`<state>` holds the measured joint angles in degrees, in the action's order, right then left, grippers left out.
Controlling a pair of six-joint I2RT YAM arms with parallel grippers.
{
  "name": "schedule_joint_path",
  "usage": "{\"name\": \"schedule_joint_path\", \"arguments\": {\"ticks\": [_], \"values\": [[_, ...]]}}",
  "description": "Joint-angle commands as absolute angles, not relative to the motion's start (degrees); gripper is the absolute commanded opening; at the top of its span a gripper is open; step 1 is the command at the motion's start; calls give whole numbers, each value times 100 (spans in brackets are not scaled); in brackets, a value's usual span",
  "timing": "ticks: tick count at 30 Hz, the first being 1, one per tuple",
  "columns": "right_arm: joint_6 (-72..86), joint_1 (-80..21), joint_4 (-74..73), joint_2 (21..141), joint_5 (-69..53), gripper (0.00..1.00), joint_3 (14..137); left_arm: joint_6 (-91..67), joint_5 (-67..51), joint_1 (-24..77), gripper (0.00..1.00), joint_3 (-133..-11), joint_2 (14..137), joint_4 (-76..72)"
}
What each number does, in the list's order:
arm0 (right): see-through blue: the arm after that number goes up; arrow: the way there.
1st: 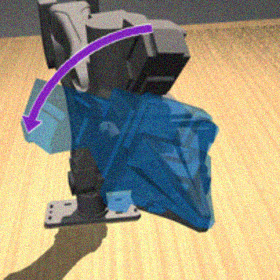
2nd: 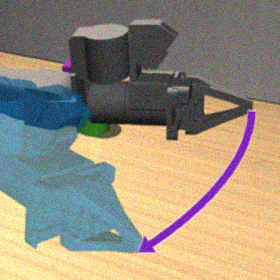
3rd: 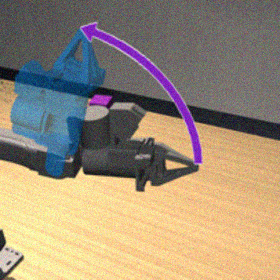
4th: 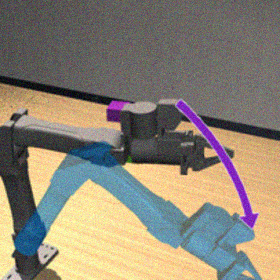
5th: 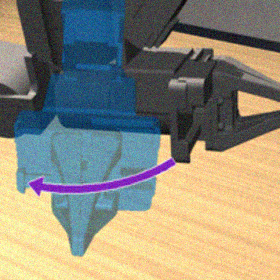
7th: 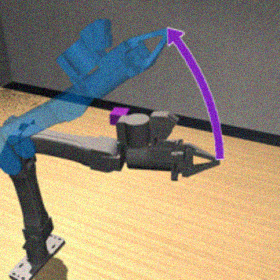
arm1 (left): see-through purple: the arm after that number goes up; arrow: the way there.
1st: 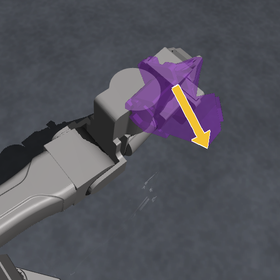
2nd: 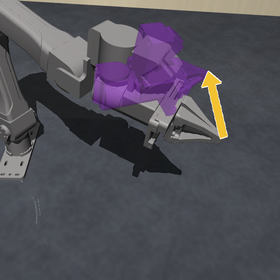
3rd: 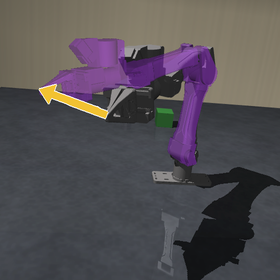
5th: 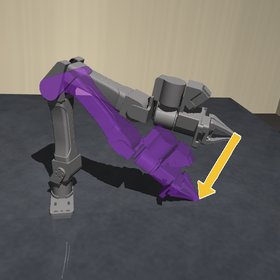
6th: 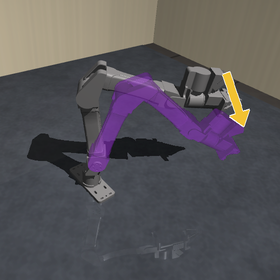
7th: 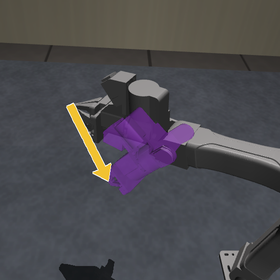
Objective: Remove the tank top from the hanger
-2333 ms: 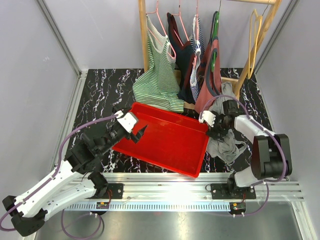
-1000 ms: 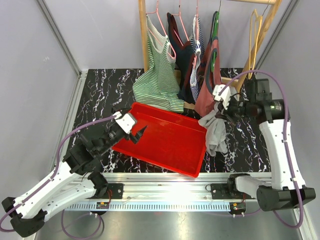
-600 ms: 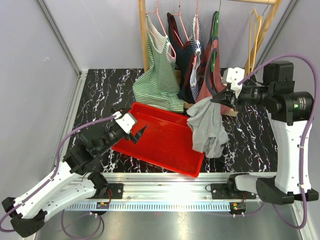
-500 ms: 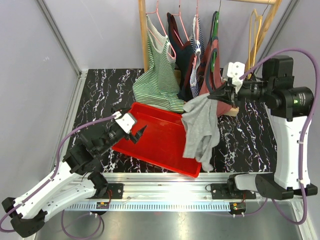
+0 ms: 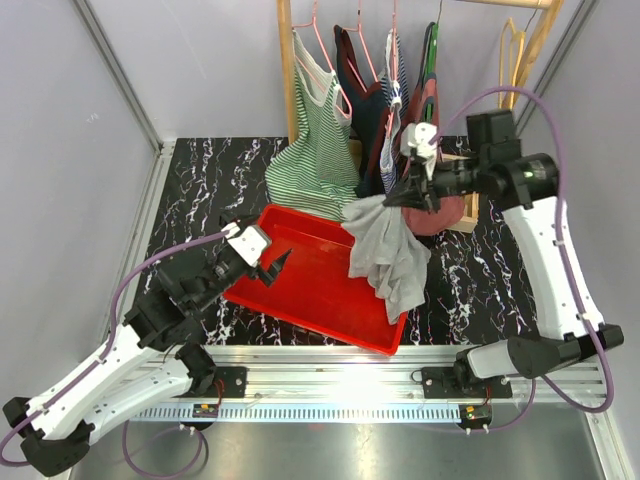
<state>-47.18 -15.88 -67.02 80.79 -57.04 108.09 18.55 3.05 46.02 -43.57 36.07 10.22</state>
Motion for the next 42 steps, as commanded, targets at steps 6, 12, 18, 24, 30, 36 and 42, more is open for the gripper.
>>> {"name": "schedule_joint_path", "arguments": {"ticks": [6, 12, 18, 24, 30, 36, 42], "values": [[-5168, -2004, -6092, 8042, -4949, 1, 9019, 1890, 360, 4588, 99, -4403, 3533, 738], [-5098, -2206, -5731, 8235, -4667, 2, 8403, 1890, 360, 4588, 99, -4403, 3533, 738], [-5194, -2811, -5520, 8559, -3904, 8, 7726, 1890, 360, 4579, 99, -4412, 3533, 747], [-5063, -2874, -5379, 8675, -2998, 68, 7331, 1872, 343, 4579, 99, -4403, 3516, 747], [-5097, -2786, -5098, 7991, -1847, 86, 6812, 1872, 299, 4579, 99, -4403, 3498, 747], [-5247, -2383, -5115, 7927, -1222, 84, 6443, 1863, 264, 4579, 99, -4421, 3472, 756], [-5265, -2364, -4738, 8409, -932, 75, 6214, 1854, 228, 4588, 99, -4421, 3481, 756]]}}
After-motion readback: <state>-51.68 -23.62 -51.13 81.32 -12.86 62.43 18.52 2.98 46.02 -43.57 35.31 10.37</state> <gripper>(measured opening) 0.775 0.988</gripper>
